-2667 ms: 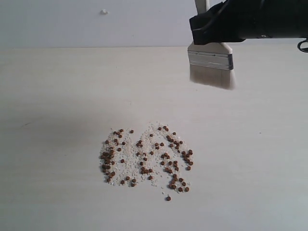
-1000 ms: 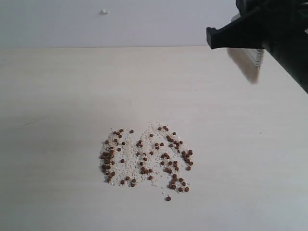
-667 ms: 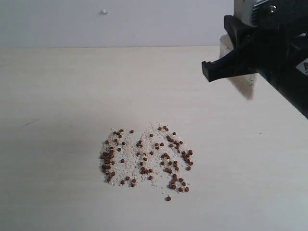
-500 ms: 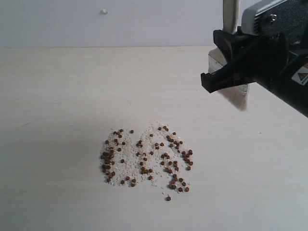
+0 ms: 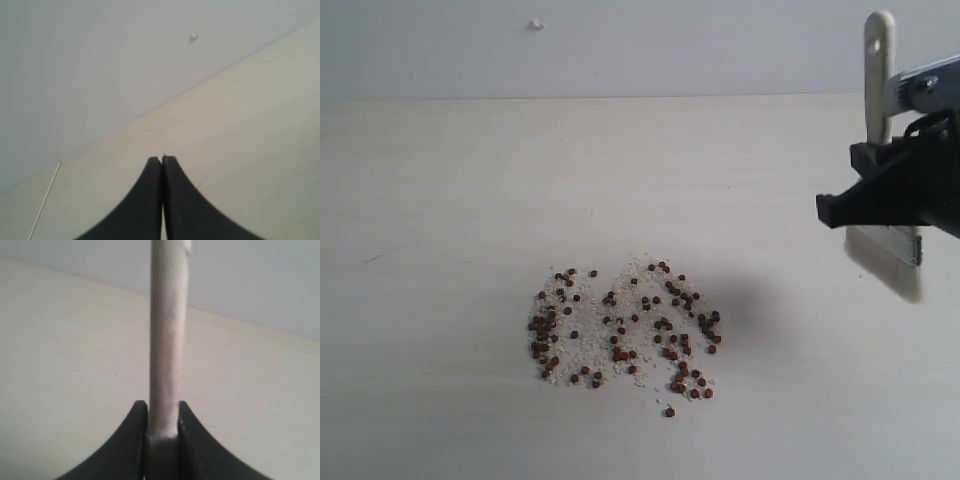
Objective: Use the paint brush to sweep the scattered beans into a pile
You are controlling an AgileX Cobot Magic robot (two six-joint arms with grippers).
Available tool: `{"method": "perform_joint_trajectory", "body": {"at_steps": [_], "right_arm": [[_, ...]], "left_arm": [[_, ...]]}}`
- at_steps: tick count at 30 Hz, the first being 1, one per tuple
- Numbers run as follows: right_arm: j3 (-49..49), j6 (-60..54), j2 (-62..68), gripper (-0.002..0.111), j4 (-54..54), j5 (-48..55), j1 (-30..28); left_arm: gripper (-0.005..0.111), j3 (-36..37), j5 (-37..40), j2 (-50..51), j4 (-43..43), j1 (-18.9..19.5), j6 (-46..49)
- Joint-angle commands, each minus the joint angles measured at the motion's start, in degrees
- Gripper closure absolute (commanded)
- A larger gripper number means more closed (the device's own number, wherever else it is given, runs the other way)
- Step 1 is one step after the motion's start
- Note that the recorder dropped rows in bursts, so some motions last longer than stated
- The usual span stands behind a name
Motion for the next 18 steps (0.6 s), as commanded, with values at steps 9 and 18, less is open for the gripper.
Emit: {"method": "perform_joint_trajectory", "body": {"at_steps": [9,18], "right_arm": [[0.8,-20.7,10.4,0.108,34.7,-21.3,15.1],[-3.6,-3.2,24.6,0.108,34.9,-23.5,24.2]], "left_arm": [[0.107,0.0,0.0,-0.3,0.0,0.1,-0.2],[0.107,0.0,0.0,-0.3,0.0,0.1,-0.2]]}}
